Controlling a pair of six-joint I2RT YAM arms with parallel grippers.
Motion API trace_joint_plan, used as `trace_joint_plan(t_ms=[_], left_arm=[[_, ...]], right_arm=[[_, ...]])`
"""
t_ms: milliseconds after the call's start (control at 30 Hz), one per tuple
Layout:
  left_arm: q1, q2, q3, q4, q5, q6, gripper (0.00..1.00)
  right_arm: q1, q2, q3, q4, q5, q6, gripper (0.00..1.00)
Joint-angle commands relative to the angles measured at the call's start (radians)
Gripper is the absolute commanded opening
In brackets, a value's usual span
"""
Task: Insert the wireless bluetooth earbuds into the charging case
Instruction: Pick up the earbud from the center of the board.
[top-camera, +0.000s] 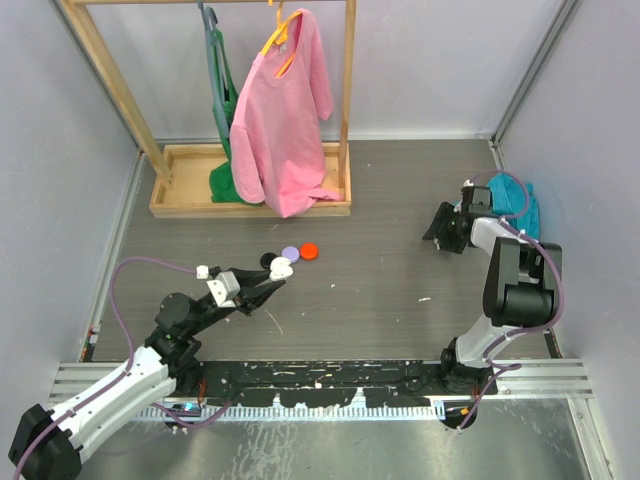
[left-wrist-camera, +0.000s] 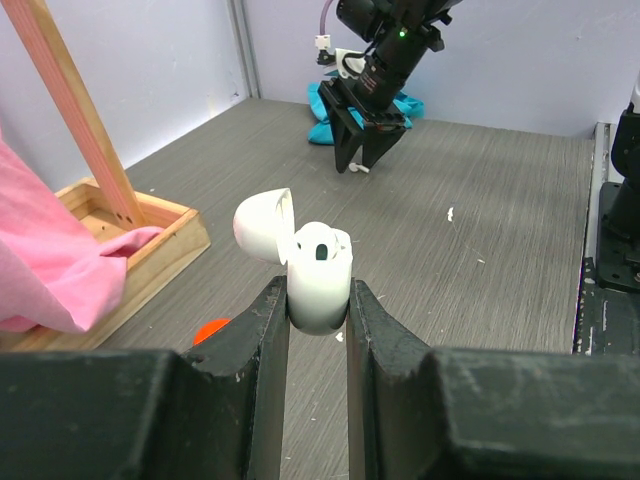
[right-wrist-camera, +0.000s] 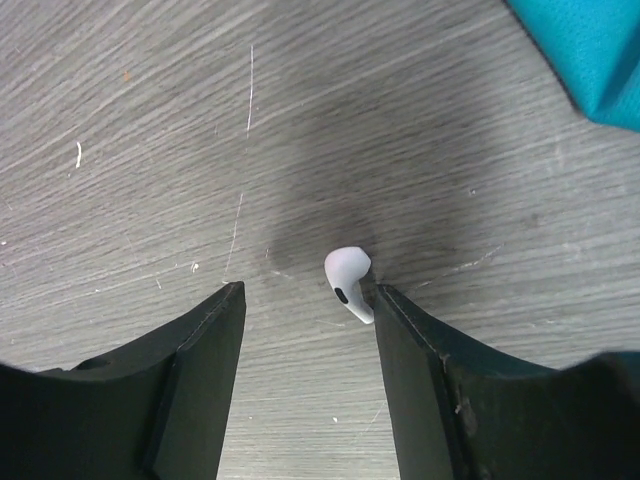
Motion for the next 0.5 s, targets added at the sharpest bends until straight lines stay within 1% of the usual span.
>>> trace_joint_plan(t_ms=[0,167,300,467], left_arm=[[-0.002,0.002,0.005,0.066,0.012,-0.004,0.0],[-0.002,0.004,0.005,0.066,0.013,-0.004,0.0],[-0.001,0.008,0.005,0.069,0.014,-0.005,0.0],[-0.002,0.008,0.005,0.069,0.018,-0.005,0.0]], right_arm=[[0.002,-0.038,-0.01,-0.035,0.003,0.01,0.59],[0.008,-0.021,0.041,-0.055,0.094,-0.013,0.52],[0.018,0.009,0.097,-0.103,0.146,-0.041,0.5],[0.061,0.079,0.171,-0.183,0.205,-0.087,0.5]])
